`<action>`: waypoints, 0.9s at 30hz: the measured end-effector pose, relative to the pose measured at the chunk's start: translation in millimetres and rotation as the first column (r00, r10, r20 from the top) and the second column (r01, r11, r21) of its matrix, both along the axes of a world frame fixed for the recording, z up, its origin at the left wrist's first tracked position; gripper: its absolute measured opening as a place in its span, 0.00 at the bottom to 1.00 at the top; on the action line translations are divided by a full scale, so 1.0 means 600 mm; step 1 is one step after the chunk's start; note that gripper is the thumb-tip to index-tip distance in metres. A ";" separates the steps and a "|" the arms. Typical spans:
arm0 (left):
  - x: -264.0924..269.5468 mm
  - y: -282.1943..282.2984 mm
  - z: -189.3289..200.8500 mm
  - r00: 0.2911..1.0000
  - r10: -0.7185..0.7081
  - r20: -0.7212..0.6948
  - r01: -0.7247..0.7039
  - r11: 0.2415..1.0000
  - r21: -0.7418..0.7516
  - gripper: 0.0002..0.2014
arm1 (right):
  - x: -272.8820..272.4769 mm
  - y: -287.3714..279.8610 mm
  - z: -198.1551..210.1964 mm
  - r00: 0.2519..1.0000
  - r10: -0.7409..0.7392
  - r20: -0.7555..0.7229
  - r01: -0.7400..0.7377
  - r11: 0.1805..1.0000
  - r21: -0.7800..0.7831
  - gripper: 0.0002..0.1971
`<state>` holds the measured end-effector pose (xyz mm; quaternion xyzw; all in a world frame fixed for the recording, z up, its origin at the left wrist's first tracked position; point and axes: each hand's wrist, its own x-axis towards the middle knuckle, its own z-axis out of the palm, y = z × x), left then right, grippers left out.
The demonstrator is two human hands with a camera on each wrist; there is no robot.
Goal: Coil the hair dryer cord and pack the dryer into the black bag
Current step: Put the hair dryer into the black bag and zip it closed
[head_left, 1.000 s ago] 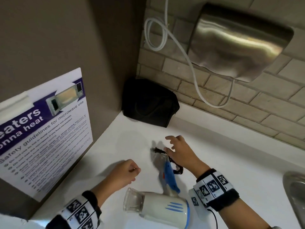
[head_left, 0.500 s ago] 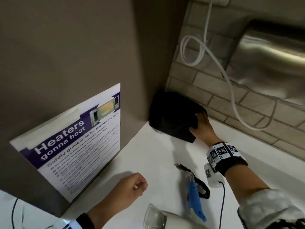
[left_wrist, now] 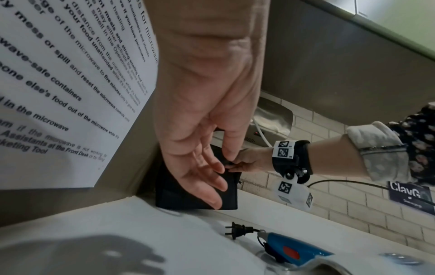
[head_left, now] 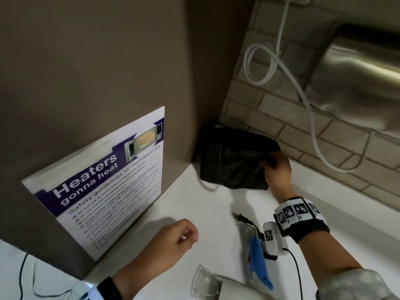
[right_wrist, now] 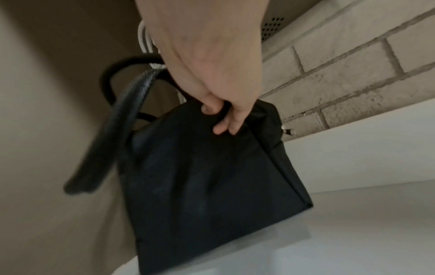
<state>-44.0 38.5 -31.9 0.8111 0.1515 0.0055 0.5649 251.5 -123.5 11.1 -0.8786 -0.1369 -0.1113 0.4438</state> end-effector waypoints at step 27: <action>-0.024 0.025 0.134 0.936 -0.150 0.319 -0.043 0.849 0.526 0.21 | -0.187 -0.028 0.017 0.541 0.735 -0.408 -0.769 0.629 0.112 0.11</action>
